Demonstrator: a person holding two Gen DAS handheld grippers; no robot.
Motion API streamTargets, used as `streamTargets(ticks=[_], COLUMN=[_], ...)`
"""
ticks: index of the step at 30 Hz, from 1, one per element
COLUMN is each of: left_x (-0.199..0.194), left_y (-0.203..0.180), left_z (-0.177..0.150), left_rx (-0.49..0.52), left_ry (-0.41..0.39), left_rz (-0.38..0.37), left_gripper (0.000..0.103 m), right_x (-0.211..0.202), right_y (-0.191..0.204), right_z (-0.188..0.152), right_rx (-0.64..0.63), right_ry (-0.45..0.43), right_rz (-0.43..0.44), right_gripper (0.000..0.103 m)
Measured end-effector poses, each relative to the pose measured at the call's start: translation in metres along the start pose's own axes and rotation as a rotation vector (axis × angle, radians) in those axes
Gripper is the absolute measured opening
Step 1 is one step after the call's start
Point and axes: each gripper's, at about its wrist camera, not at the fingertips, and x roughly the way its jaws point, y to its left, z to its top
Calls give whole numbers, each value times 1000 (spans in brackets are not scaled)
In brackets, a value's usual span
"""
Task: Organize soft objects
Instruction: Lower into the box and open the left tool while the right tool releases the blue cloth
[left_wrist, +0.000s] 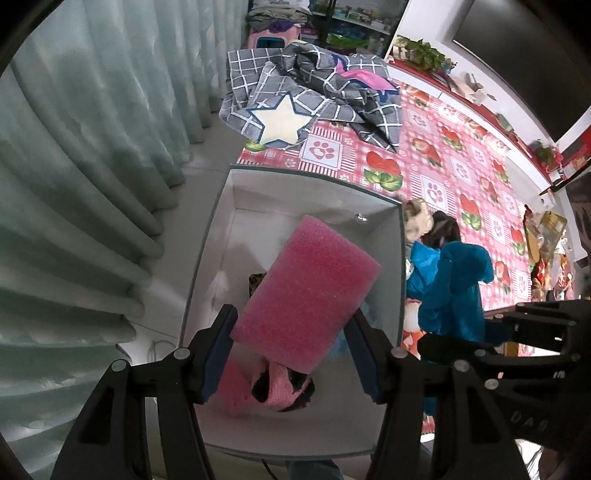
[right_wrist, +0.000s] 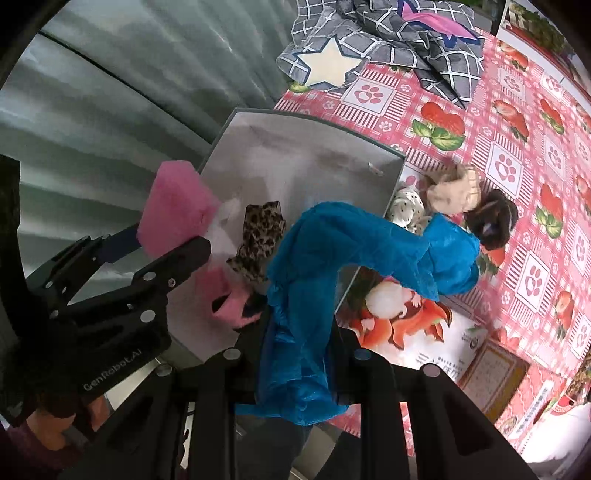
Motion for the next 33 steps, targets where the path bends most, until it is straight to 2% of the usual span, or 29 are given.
streamTargets(ticks=[17, 33], left_x=[31, 44], left_y=[5, 7], left_z=[23, 21], left_rx=[-24, -5], left_ry=[43, 75], left_rz=[34, 56], left_gripper=[63, 63], right_x=[19, 28], right_y=[-5, -17], right_z=[29, 46], right_rx=[6, 55], right_ry=[22, 27], right_rz=[17, 37], right_gripper=[25, 25])
